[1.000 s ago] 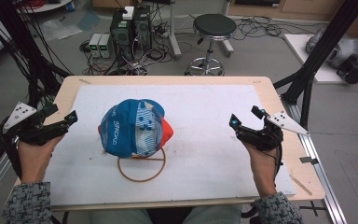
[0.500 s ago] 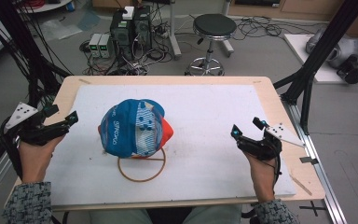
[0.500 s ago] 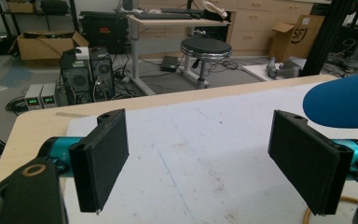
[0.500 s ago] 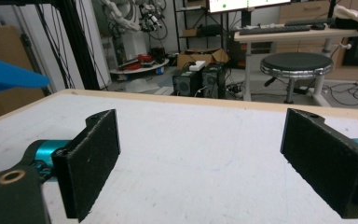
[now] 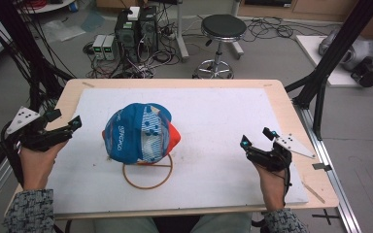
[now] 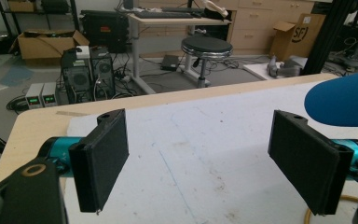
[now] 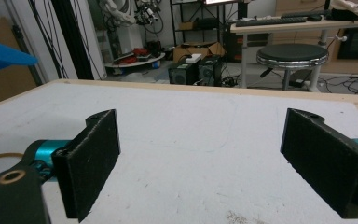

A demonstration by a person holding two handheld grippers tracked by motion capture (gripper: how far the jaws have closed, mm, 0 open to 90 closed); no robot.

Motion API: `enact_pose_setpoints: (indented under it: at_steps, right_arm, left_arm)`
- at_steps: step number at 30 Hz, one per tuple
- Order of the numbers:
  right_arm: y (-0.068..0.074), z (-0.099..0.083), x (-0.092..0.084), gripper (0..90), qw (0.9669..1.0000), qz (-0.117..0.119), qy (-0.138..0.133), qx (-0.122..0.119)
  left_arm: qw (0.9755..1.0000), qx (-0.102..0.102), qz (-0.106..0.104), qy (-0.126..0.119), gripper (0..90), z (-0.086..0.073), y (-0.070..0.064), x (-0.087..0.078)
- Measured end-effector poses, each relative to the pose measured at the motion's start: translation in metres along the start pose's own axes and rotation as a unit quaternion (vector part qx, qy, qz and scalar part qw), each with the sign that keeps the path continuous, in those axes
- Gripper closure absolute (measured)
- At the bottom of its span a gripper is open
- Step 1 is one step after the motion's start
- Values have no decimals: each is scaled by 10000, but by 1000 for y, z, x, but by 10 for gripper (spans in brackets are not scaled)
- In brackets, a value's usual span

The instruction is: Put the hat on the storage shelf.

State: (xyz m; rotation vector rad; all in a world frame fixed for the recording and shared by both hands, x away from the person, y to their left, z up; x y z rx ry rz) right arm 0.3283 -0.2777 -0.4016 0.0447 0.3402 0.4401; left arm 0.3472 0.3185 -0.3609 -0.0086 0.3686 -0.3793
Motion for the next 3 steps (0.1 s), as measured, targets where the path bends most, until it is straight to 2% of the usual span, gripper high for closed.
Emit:
enact_pose_setpoints:
  at_steps: [3]
  right_arm:
    - [0, 0, -1, 110, 10000, 2, -11, 16]
  left_arm:
    - [10000, 0, -3, 0, 203, 0, 0, 0]
Point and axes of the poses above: each handheld gripper's, and its own axes: x roughly forward along the jaws, z roughly out of its top, y roughly to its left, the point moved 4 cm from there along x, roughly forward along the jaws, and after that the axes turned 9 degrees about y, right-handed, at the moved point
